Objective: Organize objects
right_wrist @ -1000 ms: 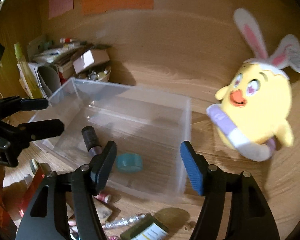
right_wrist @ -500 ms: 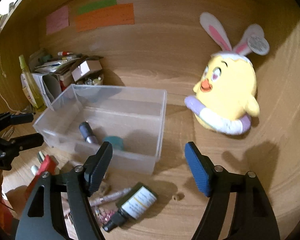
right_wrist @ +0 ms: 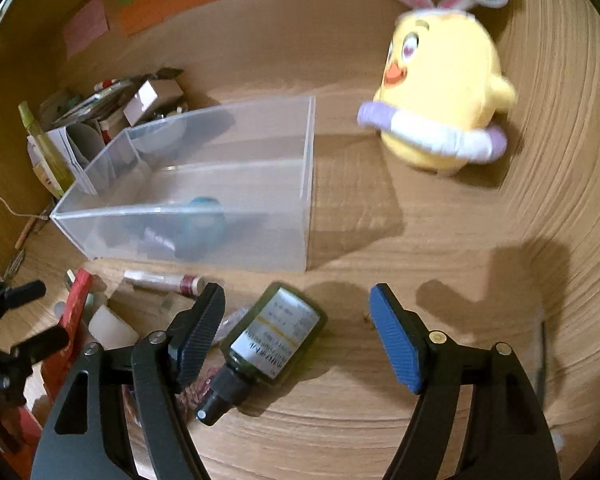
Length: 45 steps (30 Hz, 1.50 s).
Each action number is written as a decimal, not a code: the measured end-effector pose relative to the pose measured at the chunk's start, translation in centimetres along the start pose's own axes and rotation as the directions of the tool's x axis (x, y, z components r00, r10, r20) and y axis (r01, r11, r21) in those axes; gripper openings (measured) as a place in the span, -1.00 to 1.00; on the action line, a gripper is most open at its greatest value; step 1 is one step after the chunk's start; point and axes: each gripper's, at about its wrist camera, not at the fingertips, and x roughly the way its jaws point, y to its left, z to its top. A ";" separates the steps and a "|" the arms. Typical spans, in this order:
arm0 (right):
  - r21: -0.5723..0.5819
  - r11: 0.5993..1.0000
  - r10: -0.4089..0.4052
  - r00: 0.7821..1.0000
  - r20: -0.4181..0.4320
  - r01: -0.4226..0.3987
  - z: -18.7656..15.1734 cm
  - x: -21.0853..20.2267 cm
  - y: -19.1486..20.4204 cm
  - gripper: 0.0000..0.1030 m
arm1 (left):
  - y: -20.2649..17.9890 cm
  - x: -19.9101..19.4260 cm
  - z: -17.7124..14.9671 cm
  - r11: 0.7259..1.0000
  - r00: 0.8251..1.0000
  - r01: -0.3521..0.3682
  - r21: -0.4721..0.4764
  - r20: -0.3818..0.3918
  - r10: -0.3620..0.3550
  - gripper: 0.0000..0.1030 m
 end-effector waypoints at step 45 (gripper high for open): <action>0.053 0.998 0.023 0.993 0.114 -0.030 -2.1 -4.1 -1.2 -0.24 | -0.1 -4.4 -0.1 1.000 0.987 -0.014 -0.024 0.162 0.018 0.07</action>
